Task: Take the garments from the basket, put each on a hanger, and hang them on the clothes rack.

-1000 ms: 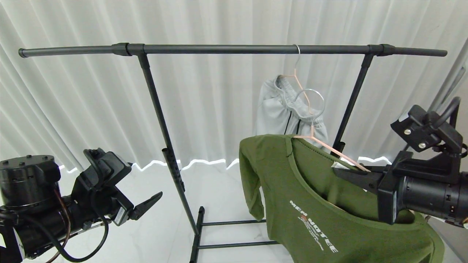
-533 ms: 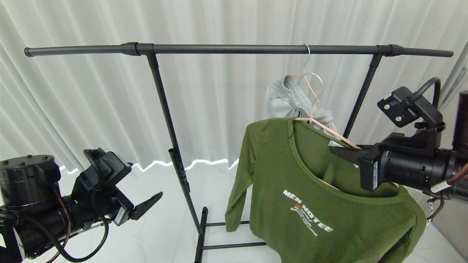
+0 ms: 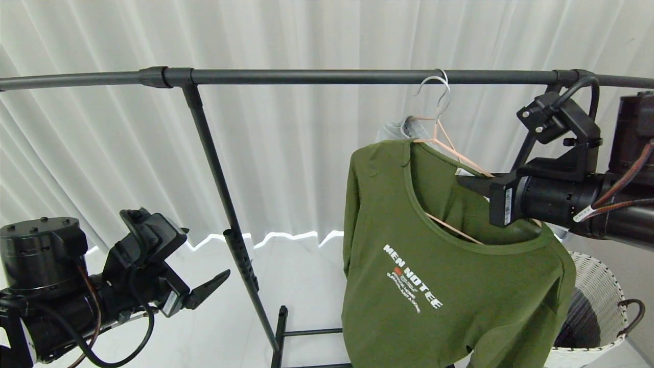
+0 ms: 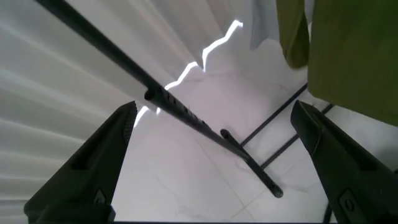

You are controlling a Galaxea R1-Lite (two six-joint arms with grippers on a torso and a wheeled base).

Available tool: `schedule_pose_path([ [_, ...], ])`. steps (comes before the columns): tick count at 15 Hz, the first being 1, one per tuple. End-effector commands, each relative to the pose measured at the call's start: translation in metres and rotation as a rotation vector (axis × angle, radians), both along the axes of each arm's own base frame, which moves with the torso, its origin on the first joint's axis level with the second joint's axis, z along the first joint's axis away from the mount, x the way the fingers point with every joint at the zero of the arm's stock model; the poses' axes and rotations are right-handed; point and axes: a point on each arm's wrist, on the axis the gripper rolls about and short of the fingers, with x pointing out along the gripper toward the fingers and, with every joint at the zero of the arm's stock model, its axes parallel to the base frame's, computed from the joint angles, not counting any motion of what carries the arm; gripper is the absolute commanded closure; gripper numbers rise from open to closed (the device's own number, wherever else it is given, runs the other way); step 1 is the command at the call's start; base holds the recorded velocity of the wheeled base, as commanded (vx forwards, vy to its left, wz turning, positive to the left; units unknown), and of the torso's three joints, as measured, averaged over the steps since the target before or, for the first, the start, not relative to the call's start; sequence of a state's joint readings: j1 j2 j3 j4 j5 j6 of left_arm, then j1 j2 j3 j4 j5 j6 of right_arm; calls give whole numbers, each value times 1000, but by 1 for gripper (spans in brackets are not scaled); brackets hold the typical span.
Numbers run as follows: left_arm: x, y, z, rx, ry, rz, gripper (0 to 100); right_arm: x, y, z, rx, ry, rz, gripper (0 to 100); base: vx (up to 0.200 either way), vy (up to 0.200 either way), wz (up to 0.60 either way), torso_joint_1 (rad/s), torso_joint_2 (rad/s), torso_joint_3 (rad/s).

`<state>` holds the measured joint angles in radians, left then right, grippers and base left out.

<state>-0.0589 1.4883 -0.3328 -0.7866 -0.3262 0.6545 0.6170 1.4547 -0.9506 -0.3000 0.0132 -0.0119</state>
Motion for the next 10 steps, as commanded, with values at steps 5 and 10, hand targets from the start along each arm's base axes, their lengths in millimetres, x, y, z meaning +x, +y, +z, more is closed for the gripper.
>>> schedule_pose_path([
  [5, -3, -5, 1, 0, -7, -25, 0, 7, 5, 15, 36, -53, 4, 100, 120, 0, 0, 3, -1, 1],
  [10, -6, -12, 5, -2, -25, -63, 0, 33, 14, 20, 44, -63, -24, 100, 0, 0, 0, 0, 0, 0],
])
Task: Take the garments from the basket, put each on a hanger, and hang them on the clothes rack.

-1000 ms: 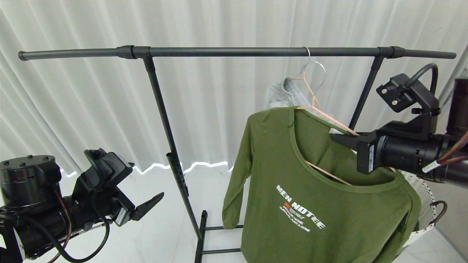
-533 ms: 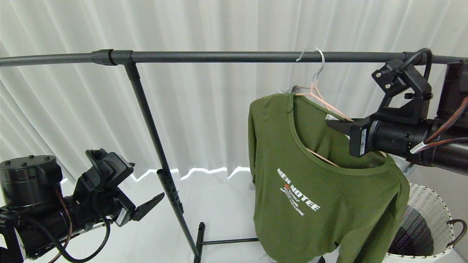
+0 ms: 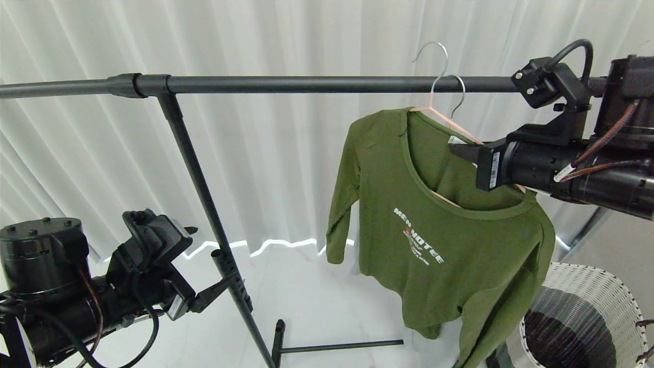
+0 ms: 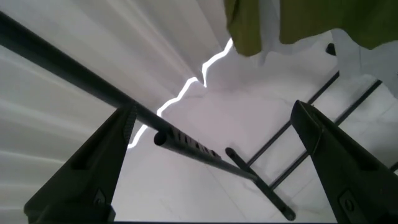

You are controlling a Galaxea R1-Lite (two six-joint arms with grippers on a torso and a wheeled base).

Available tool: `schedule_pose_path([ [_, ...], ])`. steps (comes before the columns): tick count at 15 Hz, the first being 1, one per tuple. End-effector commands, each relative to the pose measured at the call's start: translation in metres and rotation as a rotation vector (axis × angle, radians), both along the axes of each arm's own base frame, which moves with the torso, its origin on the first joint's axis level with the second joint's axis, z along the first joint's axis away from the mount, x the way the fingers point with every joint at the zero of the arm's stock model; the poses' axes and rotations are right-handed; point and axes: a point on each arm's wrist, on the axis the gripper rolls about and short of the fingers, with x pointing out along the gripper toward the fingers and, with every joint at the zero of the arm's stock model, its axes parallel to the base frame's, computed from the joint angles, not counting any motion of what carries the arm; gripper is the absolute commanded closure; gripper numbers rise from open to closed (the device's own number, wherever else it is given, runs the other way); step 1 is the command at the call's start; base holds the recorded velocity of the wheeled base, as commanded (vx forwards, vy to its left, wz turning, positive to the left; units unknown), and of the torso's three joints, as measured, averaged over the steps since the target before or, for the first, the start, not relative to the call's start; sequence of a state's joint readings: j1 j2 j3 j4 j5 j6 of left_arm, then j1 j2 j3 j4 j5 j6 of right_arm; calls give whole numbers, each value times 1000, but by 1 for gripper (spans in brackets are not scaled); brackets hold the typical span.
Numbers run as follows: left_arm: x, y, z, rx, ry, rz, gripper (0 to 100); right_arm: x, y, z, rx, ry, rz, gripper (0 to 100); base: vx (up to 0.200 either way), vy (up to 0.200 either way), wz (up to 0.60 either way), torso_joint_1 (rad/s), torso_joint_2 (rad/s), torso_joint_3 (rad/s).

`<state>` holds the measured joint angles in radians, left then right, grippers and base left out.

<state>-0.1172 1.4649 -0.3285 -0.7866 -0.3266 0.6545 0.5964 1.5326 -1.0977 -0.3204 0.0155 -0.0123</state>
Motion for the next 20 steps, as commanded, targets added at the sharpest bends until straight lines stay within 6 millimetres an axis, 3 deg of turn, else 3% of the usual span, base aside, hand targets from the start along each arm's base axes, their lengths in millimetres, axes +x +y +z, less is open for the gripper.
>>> schedule_pose_path([
  [1, -1, -1, 2, -1, -8, -4, 0, 17, 7, -7, -12, 18, -14, 100, 0, 0, 0, 0, 0, 0],
  [6, -2, -1, 2, -1, -12, -6, 0, 47, 20, -29, -48, 72, -31, 100, 0, 0, 0, 0, 0, 0],
  [13, -2, -3, 3, -1, -14, -15, 0, 50, 22, -27, -44, 67, -35, 100, 0, 0, 0, 0, 0, 0],
  [14, -3, -2, 2, -1, -12, -13, 0, 48, 21, -26, -46, 62, -52, 0, 0, 0, 0, 0, 0, 0],
  [16, -2, -2, 3, -4, -14, -8, 0, 42, 19, -19, -38, 42, -79, 0, 0, 0, 0, 0, 0, 0],
  [20, -15, 4, 13, -116, -16, 106, 0, -17, -7, 12, 14, -40, -53, 0, 0, 0, 0, 0, 0, 0],
])
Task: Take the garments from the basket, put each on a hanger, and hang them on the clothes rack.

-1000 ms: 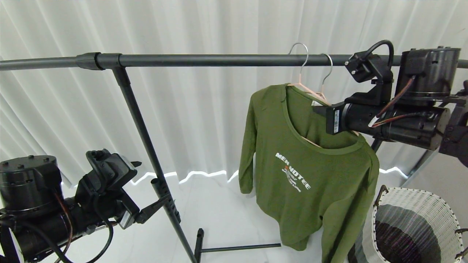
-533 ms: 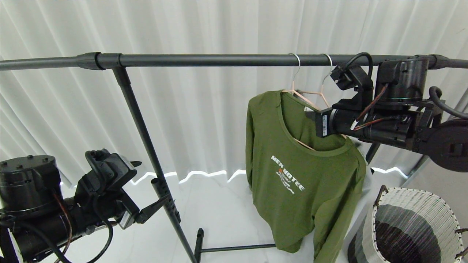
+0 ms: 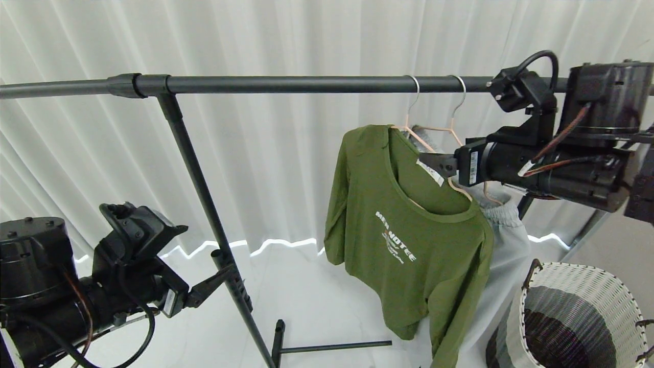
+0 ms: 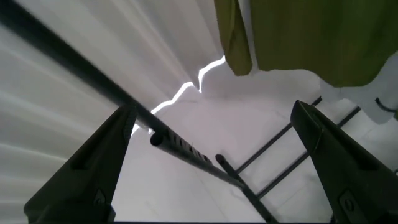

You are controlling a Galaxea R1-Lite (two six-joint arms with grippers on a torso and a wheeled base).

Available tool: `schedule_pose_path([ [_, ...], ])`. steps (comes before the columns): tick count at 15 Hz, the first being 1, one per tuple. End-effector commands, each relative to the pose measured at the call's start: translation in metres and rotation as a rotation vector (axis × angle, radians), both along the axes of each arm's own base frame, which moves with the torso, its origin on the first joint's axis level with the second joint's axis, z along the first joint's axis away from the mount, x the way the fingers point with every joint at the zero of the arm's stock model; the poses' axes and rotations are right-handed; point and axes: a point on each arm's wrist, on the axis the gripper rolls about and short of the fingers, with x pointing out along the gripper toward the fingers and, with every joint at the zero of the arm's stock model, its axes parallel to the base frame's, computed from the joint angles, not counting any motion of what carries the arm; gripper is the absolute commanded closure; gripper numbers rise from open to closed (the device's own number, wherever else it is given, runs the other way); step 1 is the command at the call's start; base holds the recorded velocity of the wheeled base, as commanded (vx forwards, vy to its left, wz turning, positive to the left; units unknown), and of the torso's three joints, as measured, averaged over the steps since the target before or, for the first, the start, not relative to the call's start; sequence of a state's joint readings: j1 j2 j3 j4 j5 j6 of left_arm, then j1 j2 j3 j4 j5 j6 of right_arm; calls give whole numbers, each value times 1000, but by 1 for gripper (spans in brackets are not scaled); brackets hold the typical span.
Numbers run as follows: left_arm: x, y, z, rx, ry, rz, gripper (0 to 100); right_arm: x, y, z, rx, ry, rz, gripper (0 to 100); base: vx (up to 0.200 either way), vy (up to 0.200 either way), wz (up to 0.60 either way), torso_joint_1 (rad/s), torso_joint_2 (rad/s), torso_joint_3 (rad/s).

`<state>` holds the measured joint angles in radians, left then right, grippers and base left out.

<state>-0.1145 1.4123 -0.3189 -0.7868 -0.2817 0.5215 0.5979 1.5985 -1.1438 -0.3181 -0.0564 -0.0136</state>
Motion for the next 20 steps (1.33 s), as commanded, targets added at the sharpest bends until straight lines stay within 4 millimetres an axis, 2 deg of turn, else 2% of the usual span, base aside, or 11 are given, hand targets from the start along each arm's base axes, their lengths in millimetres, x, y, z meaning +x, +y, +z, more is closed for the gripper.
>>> schedule_pose_path([
  [1, -12, 3, 6, -10, -31, 69, 0, -51, -28, 21, 34, -73, 14, 0, 0, 0, 0, 0, 0, 0],
  [3, -20, 6, 6, -19, -38, 116, 0, -80, -47, 18, 15, -106, 18, 0, 0, 0, 0, 0, 0, 0],
  [5, -23, 9, 9, -35, -50, 145, 0, -98, -66, 13, -11, -133, -10, 0, -200, 0, 0, 0, 2, 2],
  [8, -25, 23, 13, -34, -76, 230, 0, -113, -88, 8, -27, -134, -141, 0, -200, 0, 0, 6, 2, -1],
  [11, -37, 42, 18, -59, -112, 358, 0, -134, -122, -2, -107, -110, -279, 0, -200, 0, 0, -4, 1, 2],
  [14, -61, 52, 15, -89, -137, 459, 0, -167, -152, -18, -153, -60, -449, 0, -200, 0, 0, -2, 2, 6],
  [16, -92, 55, 7, -86, -179, 544, 0, -206, -167, -32, -161, -40, -575, 0, -200, 0, 0, 2, 0, 0],
  [18, -122, 49, -6, -81, -235, 578, 0, -246, -171, -53, -169, -18, -647, 0, -200, 0, 0, 10, 5, 0],
  [20, -149, 40, -12, -112, -252, 576, 0, -281, -172, -84, -170, -17, -680, 0, 0, 0, 0, 0, 0, 0],
])
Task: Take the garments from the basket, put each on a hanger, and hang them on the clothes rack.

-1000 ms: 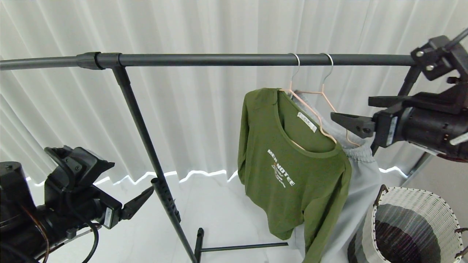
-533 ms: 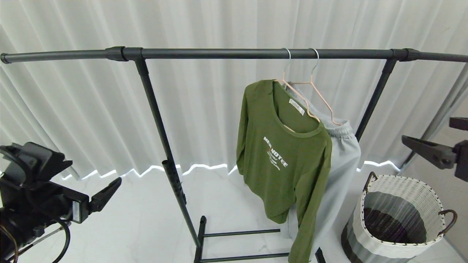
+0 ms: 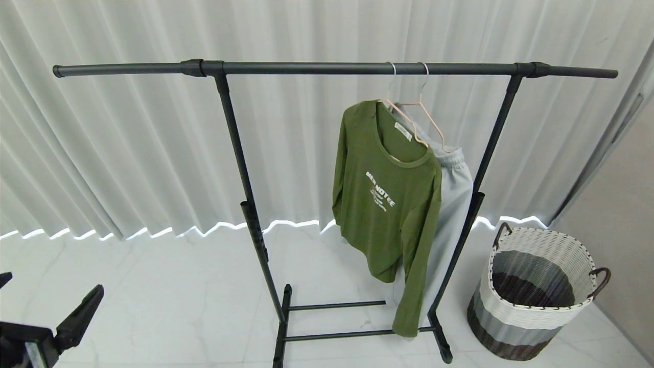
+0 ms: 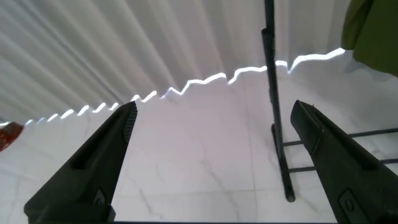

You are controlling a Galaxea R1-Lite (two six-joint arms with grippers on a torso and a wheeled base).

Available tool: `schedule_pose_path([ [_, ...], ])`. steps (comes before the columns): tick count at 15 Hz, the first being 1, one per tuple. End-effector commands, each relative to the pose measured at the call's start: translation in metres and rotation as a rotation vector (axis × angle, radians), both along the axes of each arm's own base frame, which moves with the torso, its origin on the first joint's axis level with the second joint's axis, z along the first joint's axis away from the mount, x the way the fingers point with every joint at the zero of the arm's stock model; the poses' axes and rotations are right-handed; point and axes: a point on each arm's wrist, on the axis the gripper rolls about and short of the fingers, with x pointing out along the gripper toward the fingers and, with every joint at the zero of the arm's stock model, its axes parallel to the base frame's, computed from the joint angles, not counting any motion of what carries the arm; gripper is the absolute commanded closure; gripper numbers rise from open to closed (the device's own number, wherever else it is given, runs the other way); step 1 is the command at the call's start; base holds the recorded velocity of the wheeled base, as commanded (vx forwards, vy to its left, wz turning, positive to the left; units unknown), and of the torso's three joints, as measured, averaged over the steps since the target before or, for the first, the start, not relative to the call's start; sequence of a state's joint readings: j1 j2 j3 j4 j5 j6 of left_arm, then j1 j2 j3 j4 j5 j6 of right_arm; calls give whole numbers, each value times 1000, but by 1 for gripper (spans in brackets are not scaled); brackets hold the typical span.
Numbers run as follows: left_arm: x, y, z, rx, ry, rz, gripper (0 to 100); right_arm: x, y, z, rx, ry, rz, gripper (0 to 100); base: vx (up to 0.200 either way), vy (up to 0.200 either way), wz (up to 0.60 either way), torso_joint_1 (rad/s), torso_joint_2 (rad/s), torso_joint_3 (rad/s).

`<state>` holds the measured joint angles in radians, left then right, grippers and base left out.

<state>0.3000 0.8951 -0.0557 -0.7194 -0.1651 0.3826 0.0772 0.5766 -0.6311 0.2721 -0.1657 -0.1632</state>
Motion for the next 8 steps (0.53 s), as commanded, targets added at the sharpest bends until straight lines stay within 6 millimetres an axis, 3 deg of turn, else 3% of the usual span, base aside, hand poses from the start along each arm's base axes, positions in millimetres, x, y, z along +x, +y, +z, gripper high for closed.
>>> schedule_pose_path([
  [1, -51, -15, -15, -9, -98, 27, 0, -63, -2, -50, -3, -69, -92, 0, 0, 0, 0, 0, 0, 0],
  [5, -101, -32, -58, -1, -147, 13, 0, -81, -5, -97, -13, -118, -220, 0, 0, 0, 0, 0, 0, 0],
  [8, -106, -31, -63, -106, -166, 144, 0, -66, -5, -115, 78, -196, -225, 0, 0, 0, 0, 0, 0, 0],
])
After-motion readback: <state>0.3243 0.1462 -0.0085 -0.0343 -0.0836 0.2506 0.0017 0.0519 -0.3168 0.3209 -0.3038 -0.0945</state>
